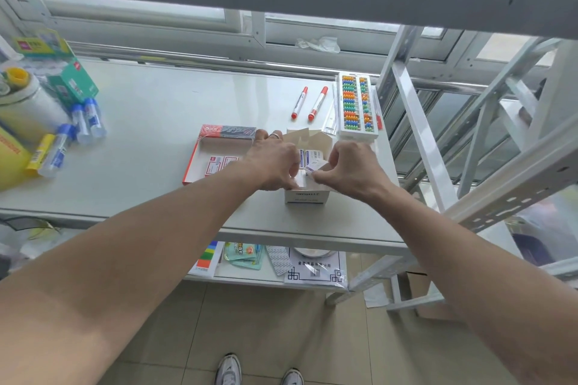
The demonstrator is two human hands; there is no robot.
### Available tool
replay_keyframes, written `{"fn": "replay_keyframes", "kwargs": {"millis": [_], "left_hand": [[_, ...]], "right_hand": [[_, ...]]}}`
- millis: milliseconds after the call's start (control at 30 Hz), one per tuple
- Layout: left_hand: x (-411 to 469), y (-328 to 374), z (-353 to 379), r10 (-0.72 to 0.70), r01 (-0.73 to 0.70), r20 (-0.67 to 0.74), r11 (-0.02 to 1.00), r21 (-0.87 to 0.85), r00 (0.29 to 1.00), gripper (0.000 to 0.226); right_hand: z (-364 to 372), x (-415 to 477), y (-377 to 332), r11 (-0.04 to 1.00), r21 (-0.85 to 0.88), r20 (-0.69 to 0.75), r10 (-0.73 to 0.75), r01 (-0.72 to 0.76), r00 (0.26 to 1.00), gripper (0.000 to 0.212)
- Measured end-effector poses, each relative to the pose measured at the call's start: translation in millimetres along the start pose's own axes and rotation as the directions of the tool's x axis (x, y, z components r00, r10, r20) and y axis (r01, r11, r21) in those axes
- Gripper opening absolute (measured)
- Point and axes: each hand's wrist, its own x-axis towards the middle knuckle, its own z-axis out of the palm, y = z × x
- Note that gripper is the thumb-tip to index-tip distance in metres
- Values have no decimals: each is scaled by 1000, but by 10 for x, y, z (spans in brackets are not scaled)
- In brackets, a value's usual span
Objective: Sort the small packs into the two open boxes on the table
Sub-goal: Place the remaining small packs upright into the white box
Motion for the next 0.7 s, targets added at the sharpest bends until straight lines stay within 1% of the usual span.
{"fn": "replay_keyframes", "kwargs": {"millis": [33, 100, 167, 267, 333, 467, 567, 633, 700], "left_hand": [[-4, -18, 3, -3, 3, 10, 1000, -11, 1000, 32], [-11, -37, 4, -5, 5, 28, 1000, -22, 1000, 34], [-6, -37, 9, -1, 2, 44, 1000, -28, 999, 36], [-2, -43, 10, 4, -2, 61, 1000, -30, 998, 36], [6, -34, 2, 6, -5, 64, 1000, -15, 998, 37], [8, 9, -15, 22, -23, 24, 998, 50, 999, 42], [12, -1, -14, 17, -18, 5, 997, 74, 1000, 53], [21, -10, 11, 8, -8, 6, 998, 60, 1000, 61], [31, -19, 40, 2, -3, 11, 999, 42, 1000, 68]], "right_hand": [[30, -2, -7, 998, -52, 4, -21, 21, 1000, 34], [52, 16, -27, 989, -138, 81, -46, 57, 996, 30], [18, 70, -26, 982, -175, 169, -37, 67, 985, 25], [-60, 184, -3, 975, -208, 263, -28, 85, 964, 21], [-71, 239, 1, 965, -229, 322, -49, 128, 946, 27], [-49, 297, -16, 937, -275, 413, -85, 213, 907, 48], [-59, 347, -33, 912, -310, 446, -108, 267, 889, 61], [-58, 372, -53, 897, -332, 473, -110, 292, 874, 65], [-47, 388, -71, 882, -349, 495, -113, 316, 862, 65]]}}
